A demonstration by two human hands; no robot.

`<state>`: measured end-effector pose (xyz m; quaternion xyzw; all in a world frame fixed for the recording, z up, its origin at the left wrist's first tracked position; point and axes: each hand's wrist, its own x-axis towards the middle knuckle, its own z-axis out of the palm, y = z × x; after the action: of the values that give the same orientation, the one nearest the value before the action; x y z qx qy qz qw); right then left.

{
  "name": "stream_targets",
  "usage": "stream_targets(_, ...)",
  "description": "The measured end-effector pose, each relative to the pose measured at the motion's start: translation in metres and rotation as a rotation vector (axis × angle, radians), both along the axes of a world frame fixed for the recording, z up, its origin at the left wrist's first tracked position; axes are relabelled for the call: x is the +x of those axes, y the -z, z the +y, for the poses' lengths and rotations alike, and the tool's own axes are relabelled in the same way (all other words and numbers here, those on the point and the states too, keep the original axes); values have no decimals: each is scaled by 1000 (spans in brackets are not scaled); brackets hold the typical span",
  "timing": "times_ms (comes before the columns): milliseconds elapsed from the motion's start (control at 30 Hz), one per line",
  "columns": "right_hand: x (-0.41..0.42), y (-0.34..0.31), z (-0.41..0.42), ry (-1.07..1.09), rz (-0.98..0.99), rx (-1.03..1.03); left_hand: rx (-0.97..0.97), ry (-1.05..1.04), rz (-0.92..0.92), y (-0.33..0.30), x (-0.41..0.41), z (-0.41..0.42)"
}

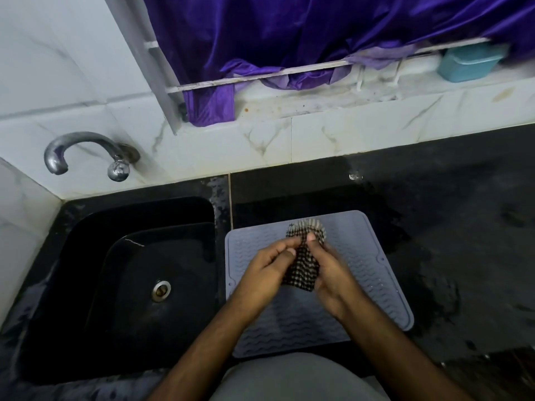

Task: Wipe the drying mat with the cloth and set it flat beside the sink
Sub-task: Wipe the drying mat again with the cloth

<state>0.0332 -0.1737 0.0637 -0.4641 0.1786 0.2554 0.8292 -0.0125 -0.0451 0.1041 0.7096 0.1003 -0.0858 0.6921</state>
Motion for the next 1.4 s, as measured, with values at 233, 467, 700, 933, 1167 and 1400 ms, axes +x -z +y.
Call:
stream_targets(233, -9, 46, -38, 38, 284, -31, 590, 60, 14, 64, -9, 43)
stream_targets(467, 18, 26, -119, 93, -447, -1250, 1006, 428, -41, 111, -7, 37)
stream_targets(700, 11, 64, -108, -536, -460, -1795, 1233, 557, -96, 147, 10, 10)
stream_targets(933, 1, 96, -73, -450, -357, -1898, 1215, 506, -90, 162, 13, 13)
stream_targets(1167, -17, 100, -7, -545, -348, -1928, 1206, 502, -100, 167, 15, 14)
stream_targets(1400, -34, 93, 10, -595, -468, -1830, 1129, 600, -93, 160, 18, 21)
